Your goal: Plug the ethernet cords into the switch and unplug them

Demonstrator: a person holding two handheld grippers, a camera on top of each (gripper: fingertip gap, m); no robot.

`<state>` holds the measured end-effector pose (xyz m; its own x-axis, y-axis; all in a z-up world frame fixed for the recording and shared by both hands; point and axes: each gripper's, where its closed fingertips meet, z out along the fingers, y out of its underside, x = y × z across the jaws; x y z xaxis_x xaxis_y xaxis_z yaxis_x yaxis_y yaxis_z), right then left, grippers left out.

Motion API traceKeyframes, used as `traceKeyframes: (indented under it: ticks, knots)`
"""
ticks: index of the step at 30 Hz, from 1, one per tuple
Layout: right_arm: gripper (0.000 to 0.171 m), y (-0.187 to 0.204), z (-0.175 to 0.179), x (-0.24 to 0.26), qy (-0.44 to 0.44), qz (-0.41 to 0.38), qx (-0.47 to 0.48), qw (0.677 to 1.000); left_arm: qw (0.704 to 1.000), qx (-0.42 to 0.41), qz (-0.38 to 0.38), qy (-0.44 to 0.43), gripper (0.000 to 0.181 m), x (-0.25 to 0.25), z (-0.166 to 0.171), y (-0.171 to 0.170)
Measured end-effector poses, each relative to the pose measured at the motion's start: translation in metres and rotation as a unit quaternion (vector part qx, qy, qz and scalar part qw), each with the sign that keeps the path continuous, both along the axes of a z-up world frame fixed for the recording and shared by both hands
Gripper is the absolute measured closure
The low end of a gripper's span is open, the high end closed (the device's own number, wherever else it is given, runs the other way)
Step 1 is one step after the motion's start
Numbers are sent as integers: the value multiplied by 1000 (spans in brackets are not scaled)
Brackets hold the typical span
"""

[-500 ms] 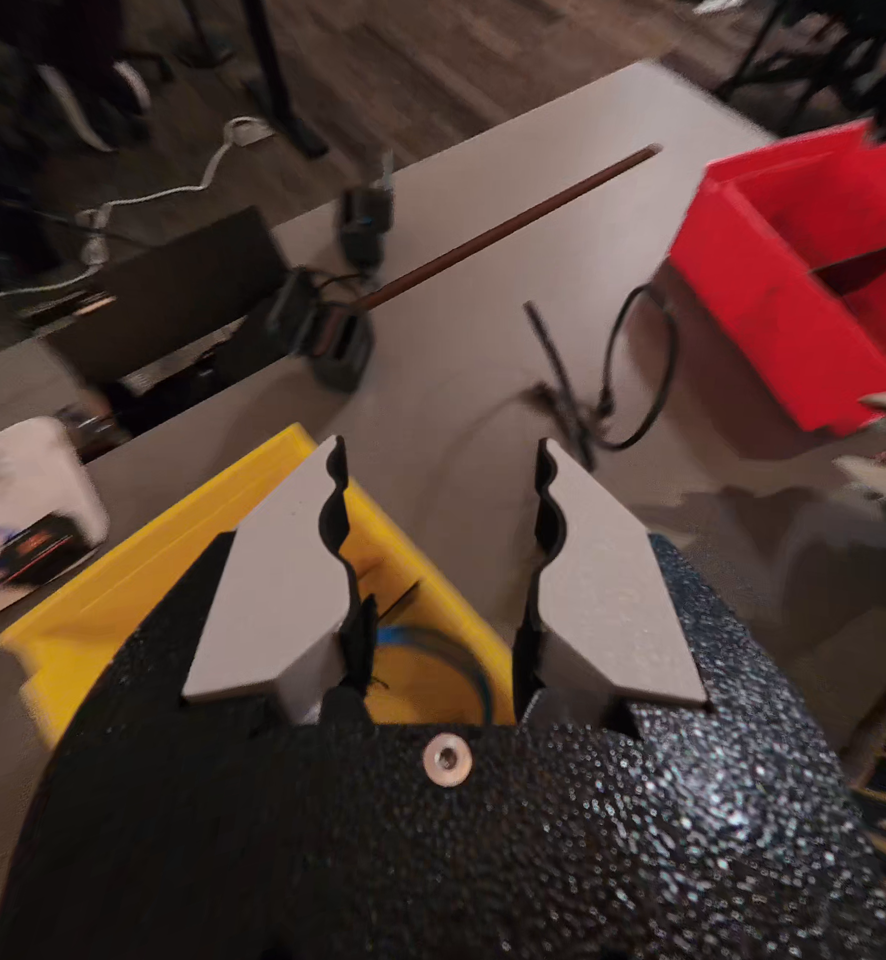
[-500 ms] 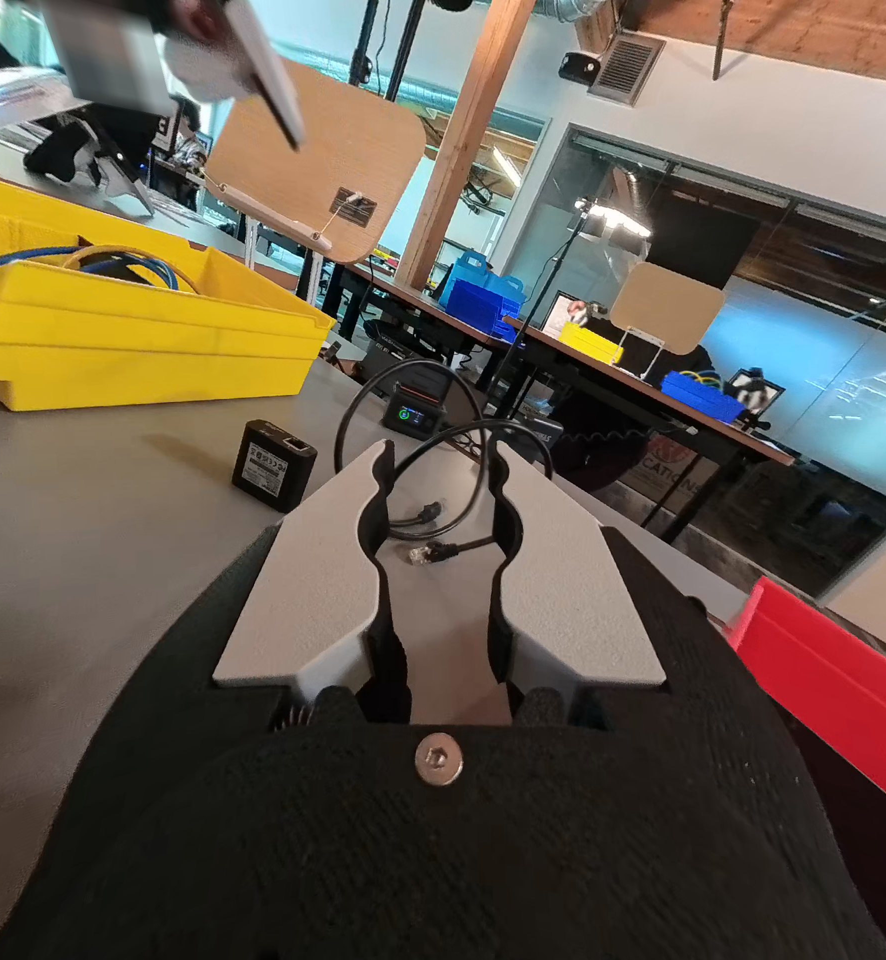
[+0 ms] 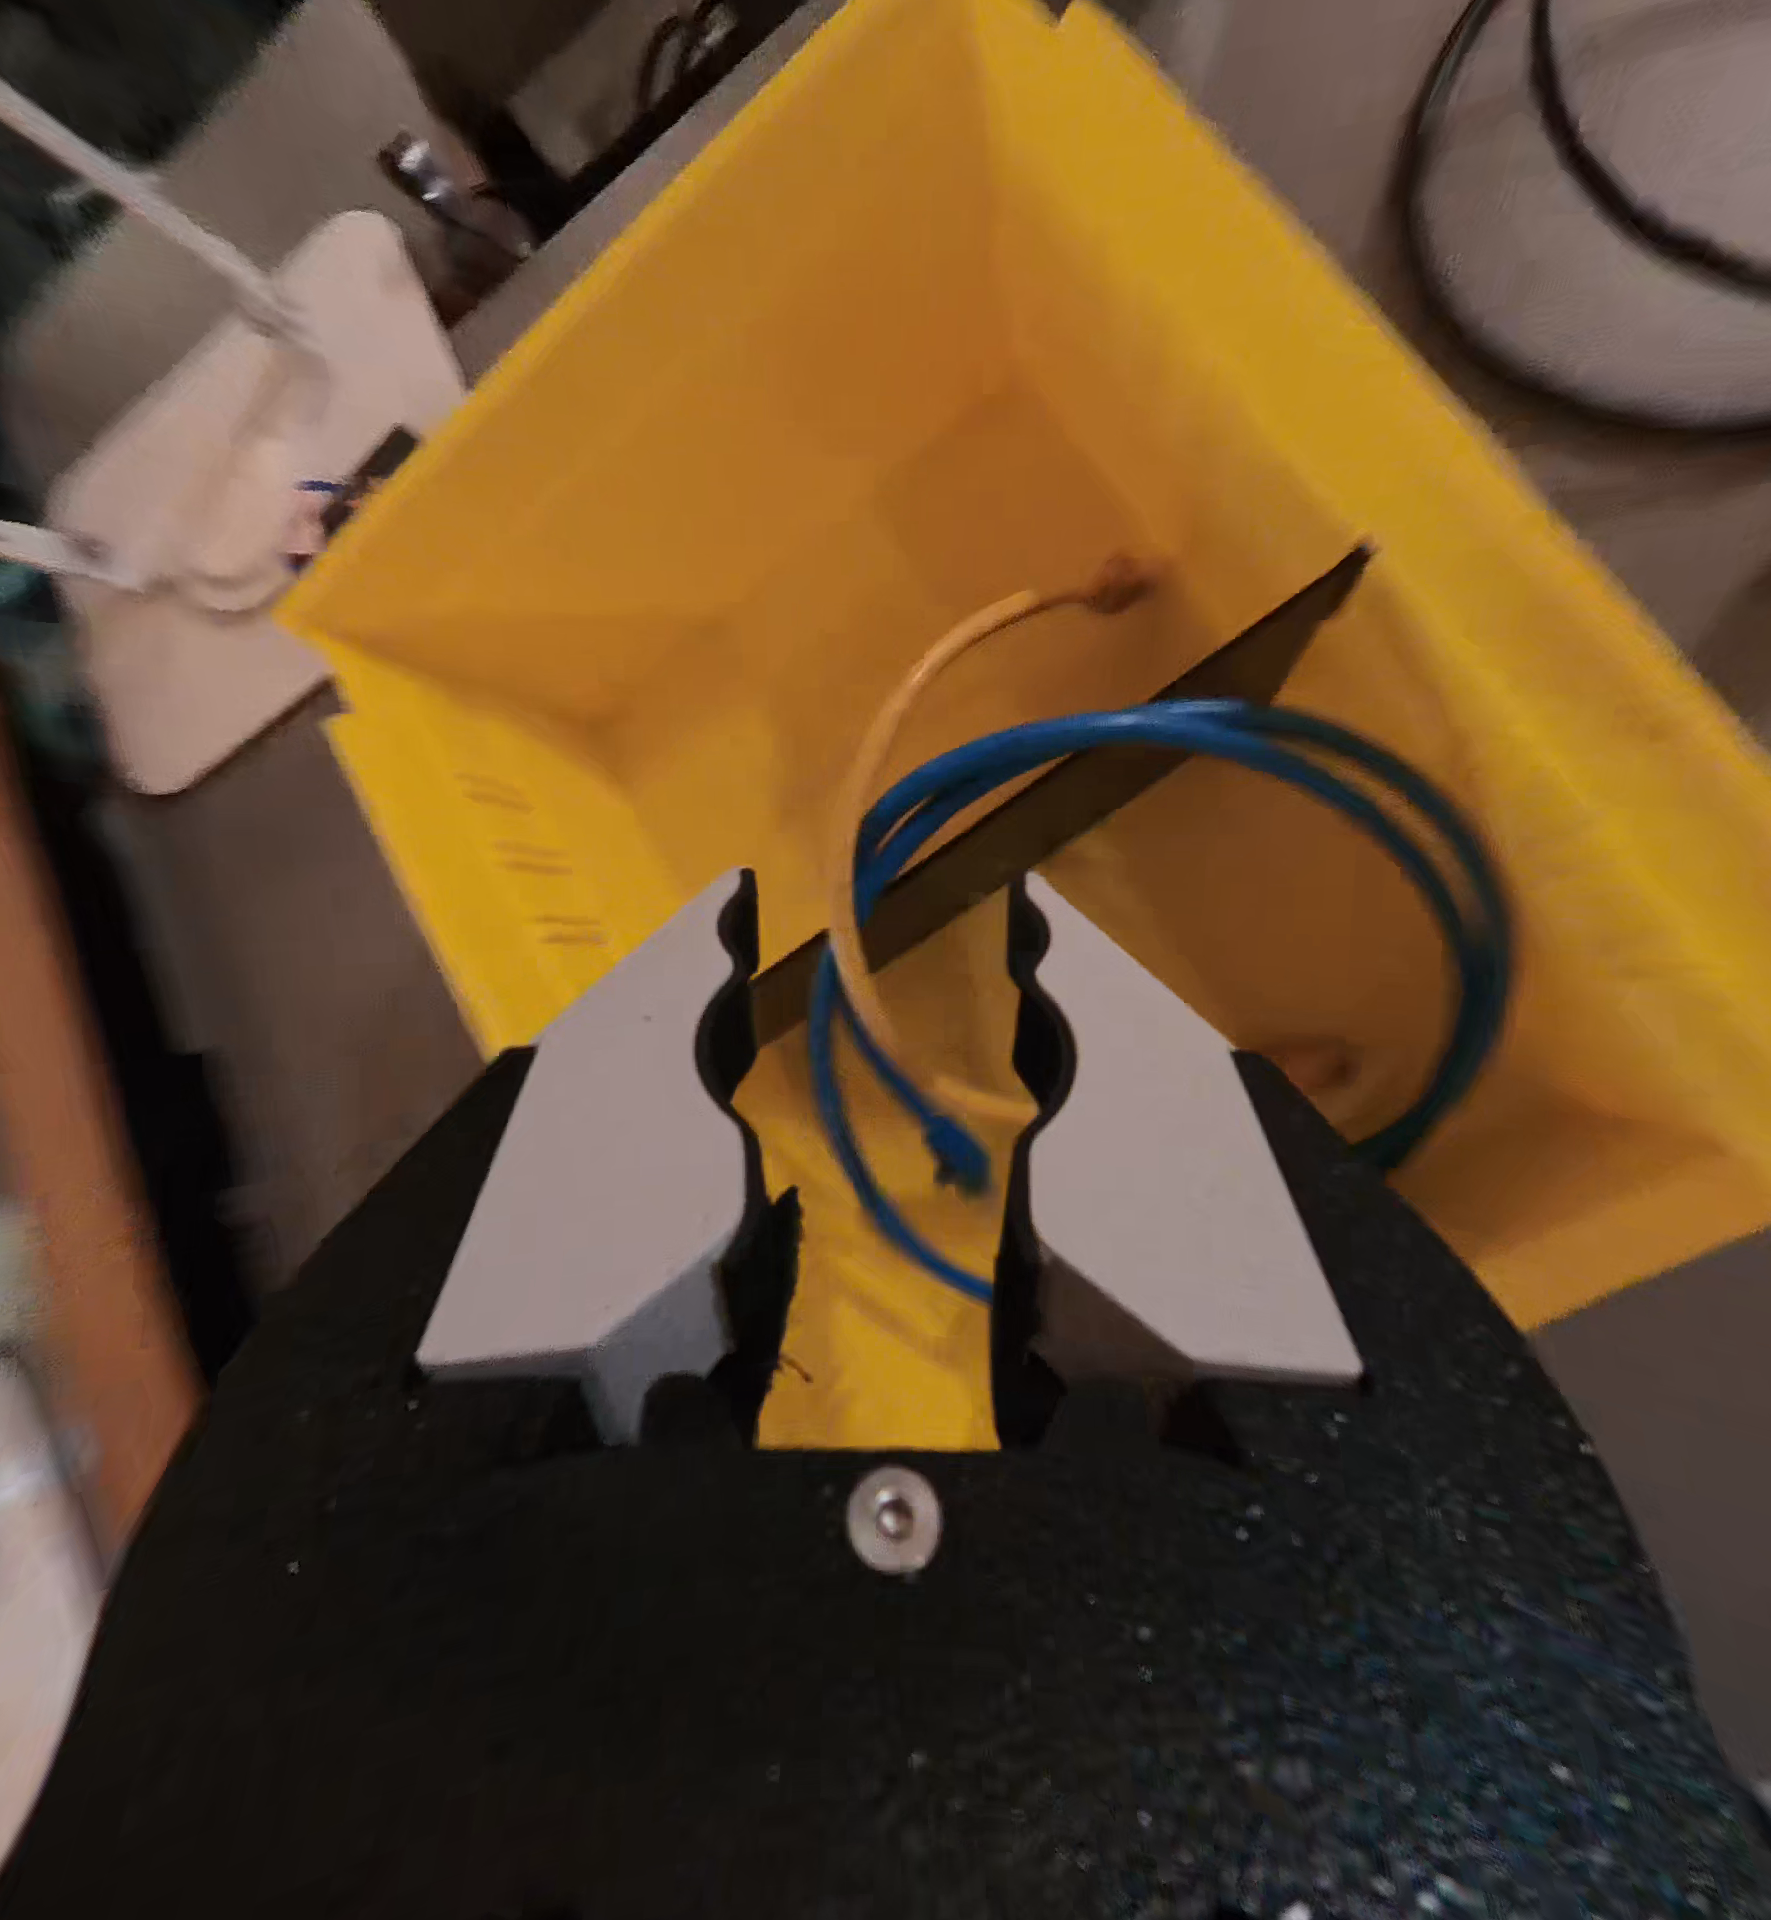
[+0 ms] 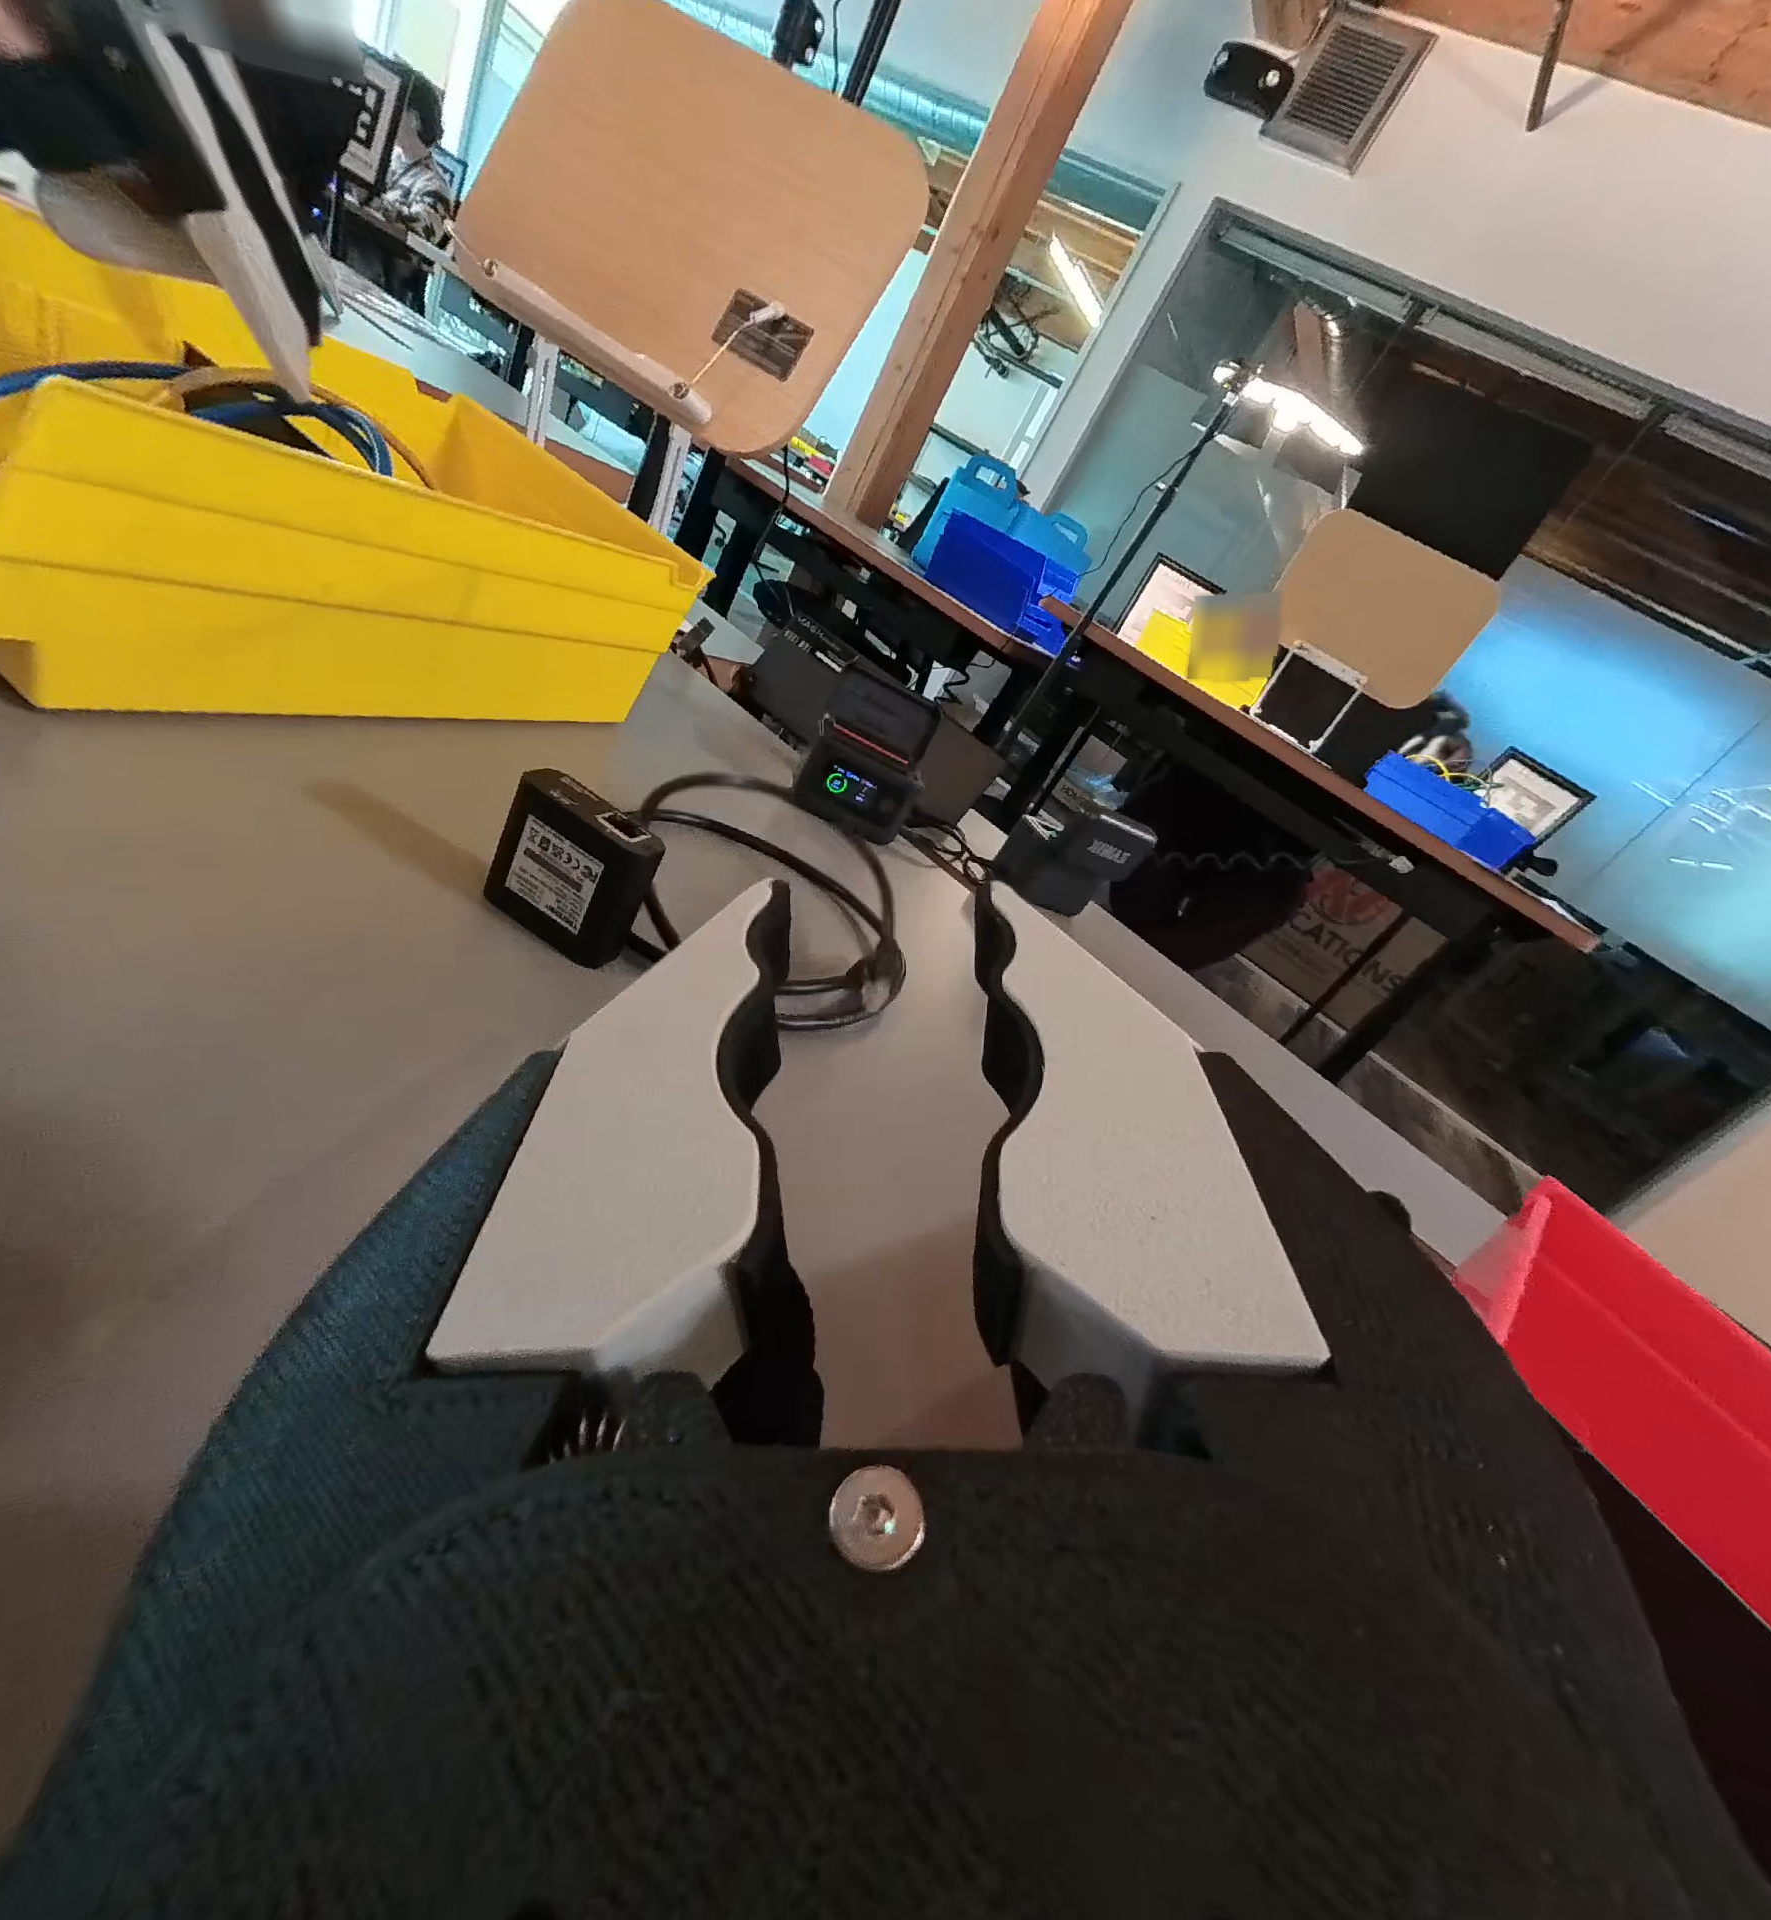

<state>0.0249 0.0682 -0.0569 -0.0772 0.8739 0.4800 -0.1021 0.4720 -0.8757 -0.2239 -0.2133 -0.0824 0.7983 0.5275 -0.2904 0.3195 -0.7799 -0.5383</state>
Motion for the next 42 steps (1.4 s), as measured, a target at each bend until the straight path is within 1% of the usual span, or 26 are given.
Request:
traceKeyframes:
  ticks: [1,4,5,7,10,11,13,14,16,19,22,24,26,28,30,32,33,35,37,39,42]
  knots:
    - [137,-1,-1,0,-1,1,2,1000,999,31,1,-12,135,-1,-1,3]
    - [137,-3,-3,-1,-6,5,10,1000,999,46,7,-1,140,-15,-2,0]
    - [137,-4,-4,-1,-7,6,13,1000,999,51,8,-10,142,-17,-4,0]
    - [137,-5,-5,-2,-9,6,21,1000,995,79,6,-53,146,-14,-11,6]
    - [137,-8,-8,-2,-12,10,36,999,981,143,-2,-130,152,-5,-13,19]
    - [137,-10,-9,-2,-14,11,42,999,978,157,-1,-137,159,-6,-11,19]
    - [137,-12,-12,-3,-18,14,54,998,975,178,-6,-134,175,-5,-3,19]
    - [137,-14,-13,-3,-20,16,61,998,973,189,-9,-134,178,-4,1,19]
    - [137,-17,-16,-4,-24,20,75,997,970,201,-14,-138,178,1,8,20]
    - [137,-23,-20,-4,-26,26,99,994,976,181,-22,-120,178,6,13,16]
    - [137,-23,-22,-5,-29,19,116,993,981,185,-35,-46,178,9,39,20]
    - [138,-21,-23,-5,-30,14,118,992,979,194,-46,30,179,12,68,25]
    - [138,-19,-22,-6,-31,8,113,993,970,210,-61,110,179,19,104,33]
    - [139,-15,-21,-6,-33,-1,104,994,951,241,-88,172,178,36,141,47]
    - [139,-10,-20,-6,-32,-11,95,995,934,274,-128,191,178,60,166,68]
    - [140,-7,-18,-6,-29,-16,86,996,923,298,-177,168,178,88,175,93]
    - [140,-6,-17,-6,-27,-16,82,996,920,306,-200,142,179,101,174,106]
    - [140,-6,-15,-5,-24,-16,78,997,906,334,-250,66,179,132,161,137]
    - [140,-6,-15,-5,-23,-16,79,996,891,336,-306,-9,178,168,136,167]
    - [140,-6,-16,-5,-23,-17,82,996,879,332,-338,-47,178,192,111,190]
    - [140,-7,-16,-5,-23,-17,84,996,862,371,-339,-68,178,204,96,218]
